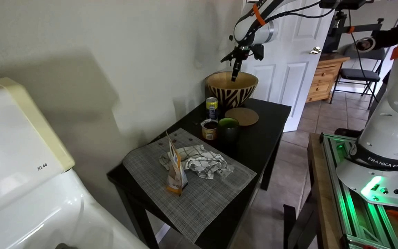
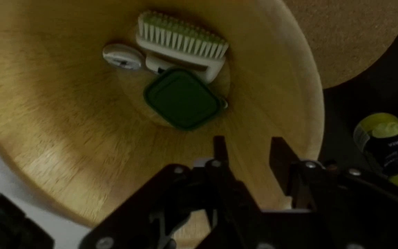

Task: Remove the green lid from the brown bowl

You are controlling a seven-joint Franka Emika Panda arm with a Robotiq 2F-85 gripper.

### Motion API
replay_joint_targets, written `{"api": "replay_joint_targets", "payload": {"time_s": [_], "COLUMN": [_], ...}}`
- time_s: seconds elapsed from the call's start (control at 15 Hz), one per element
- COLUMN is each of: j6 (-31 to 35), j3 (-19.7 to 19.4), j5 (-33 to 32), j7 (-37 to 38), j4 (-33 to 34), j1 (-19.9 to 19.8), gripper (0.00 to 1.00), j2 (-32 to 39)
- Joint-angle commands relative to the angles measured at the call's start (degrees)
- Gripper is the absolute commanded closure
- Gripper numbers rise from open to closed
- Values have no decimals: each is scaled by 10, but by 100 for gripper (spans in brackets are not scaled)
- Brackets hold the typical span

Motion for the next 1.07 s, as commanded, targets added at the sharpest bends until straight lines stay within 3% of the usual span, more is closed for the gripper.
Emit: {"api": "replay_joint_targets", "payload": {"time_s": [0.0, 0.27, 0.47, 0.8, 1.0], "j6": [-3, -29, -96, -247, -209], "j3": [10, 37, 72, 59, 36], "j5": [75, 132, 138, 72, 28], "j7": [-123, -214, -285, -328, -283], "j4": [50, 152, 242, 343, 352], "j1": [-50, -121, -168, -150, -116], "gripper": [31, 1, 0, 0, 0], "j2": [81, 149, 193, 249, 258]}}
